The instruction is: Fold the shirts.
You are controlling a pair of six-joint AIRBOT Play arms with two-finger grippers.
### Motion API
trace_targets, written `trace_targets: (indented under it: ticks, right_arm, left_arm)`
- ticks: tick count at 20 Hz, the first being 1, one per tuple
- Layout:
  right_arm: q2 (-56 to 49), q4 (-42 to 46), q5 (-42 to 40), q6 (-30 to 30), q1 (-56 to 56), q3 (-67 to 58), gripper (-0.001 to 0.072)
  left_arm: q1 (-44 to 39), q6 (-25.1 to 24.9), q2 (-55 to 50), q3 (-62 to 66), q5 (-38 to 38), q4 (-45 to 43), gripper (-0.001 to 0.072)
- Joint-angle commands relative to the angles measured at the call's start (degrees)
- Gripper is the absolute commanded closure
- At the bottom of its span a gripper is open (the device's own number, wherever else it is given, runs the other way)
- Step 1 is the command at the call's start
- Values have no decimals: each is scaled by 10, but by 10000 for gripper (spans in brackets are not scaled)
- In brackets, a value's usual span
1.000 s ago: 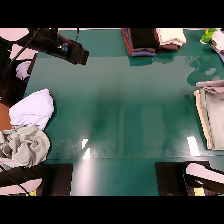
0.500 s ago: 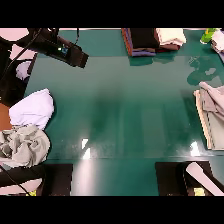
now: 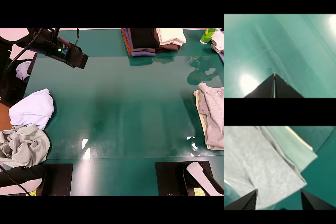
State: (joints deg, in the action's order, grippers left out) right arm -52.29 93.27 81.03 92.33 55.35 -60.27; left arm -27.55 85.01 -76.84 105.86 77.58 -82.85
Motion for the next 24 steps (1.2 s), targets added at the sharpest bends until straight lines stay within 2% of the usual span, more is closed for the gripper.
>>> trace_targets:
  ticks: [1, 4, 8, 9, 13, 14, 15, 17, 24]
  right_arm:
    - [1, -124, -23, -3, -49, -67, 97]
    - [1, -225, -42, -3, -190, -102, 98]
    - [-5, -227, -83, -3, -415, -108, 99]
    - [-13, -226, -85, -3, -464, -108, 121]
    - [-56, -226, -94, -3, -601, -108, 160]
    - [-64, -227, -98, -3, -621, -108, 192]
    - [-73, -227, -102, -3, -639, -108, 382]
    - [-85, -227, -103, -3, -661, -108, 693]
    - [-90, -228, -101, -3, -669, -108, 694]
  left_arm:
    - [0, 0, 0, 0, -1, 0, 679]
    - [0, 0, 0, 0, -10, -1, 679]
    - [2, 0, 0, 0, -18, -9, 679]
    - [2, 0, 0, 0, -20, -9, 679]
    - [2, 0, 0, 0, -21, -9, 679]
    - [2, 0, 0, 0, -21, -9, 679]
    - [2, 0, 0, 0, -21, -9, 679]
    - [2, 0, 0, 0, -21, -9, 679]
    - [2, 0, 0, 0, -21, -9, 679]
